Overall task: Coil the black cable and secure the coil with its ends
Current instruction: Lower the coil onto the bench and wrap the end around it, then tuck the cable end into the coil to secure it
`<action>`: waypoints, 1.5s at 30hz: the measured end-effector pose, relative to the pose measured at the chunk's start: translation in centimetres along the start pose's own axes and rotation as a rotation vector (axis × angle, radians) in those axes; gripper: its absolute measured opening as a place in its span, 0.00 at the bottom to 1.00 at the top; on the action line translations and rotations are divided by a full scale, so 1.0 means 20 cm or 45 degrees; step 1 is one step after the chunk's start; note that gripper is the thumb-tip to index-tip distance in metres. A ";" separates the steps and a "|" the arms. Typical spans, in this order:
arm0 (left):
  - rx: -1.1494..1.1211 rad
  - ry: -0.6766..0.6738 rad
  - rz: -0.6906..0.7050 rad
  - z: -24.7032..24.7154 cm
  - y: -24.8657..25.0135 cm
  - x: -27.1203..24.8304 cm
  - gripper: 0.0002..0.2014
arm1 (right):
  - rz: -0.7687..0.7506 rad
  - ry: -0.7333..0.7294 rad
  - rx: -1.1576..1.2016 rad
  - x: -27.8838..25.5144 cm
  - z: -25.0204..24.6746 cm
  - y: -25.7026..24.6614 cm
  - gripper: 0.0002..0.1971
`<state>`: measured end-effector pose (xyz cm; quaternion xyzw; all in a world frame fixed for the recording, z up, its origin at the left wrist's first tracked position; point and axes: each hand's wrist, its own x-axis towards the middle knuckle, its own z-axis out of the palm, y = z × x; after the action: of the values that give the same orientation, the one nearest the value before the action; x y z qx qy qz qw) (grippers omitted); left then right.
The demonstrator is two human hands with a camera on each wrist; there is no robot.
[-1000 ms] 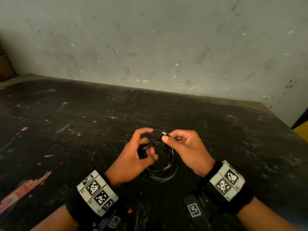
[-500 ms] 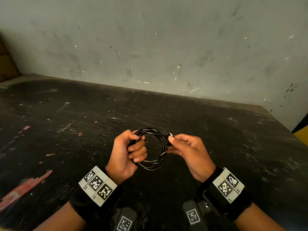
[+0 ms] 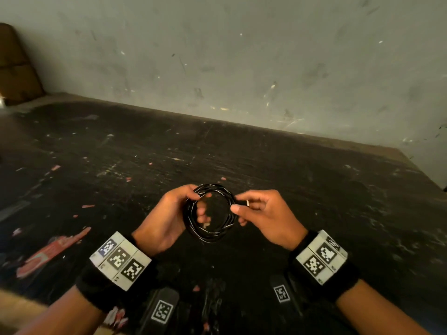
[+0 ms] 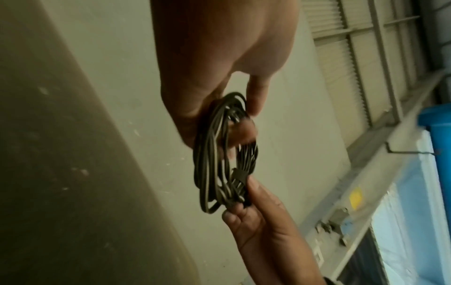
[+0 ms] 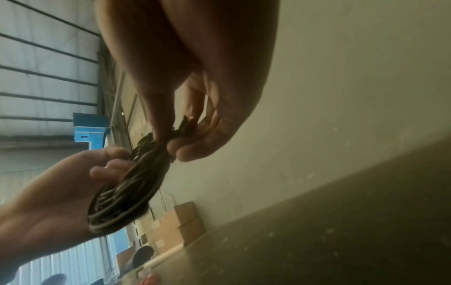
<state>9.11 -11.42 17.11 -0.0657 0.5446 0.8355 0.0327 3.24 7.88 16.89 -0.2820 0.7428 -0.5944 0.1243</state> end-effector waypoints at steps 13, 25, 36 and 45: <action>-0.345 0.924 -0.049 -0.68 -0.26 -0.33 0.15 | 0.155 -0.522 -0.182 0.25 0.68 0.47 0.03; -0.008 1.304 0.064 -0.88 -0.38 -0.53 0.17 | -0.165 -0.795 -1.273 0.34 1.08 0.65 0.14; 0.786 0.472 0.081 -0.51 -0.36 -0.24 0.20 | -0.228 -0.340 -0.628 0.22 0.68 0.27 0.07; 1.132 -0.195 0.395 -0.04 -0.30 0.06 0.18 | -0.343 -0.167 -1.312 -0.02 0.11 0.09 0.11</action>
<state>8.79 -9.82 11.12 0.0983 0.8487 0.5190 -0.0275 4.22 6.54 14.56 -0.4358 0.8862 -0.1446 -0.0612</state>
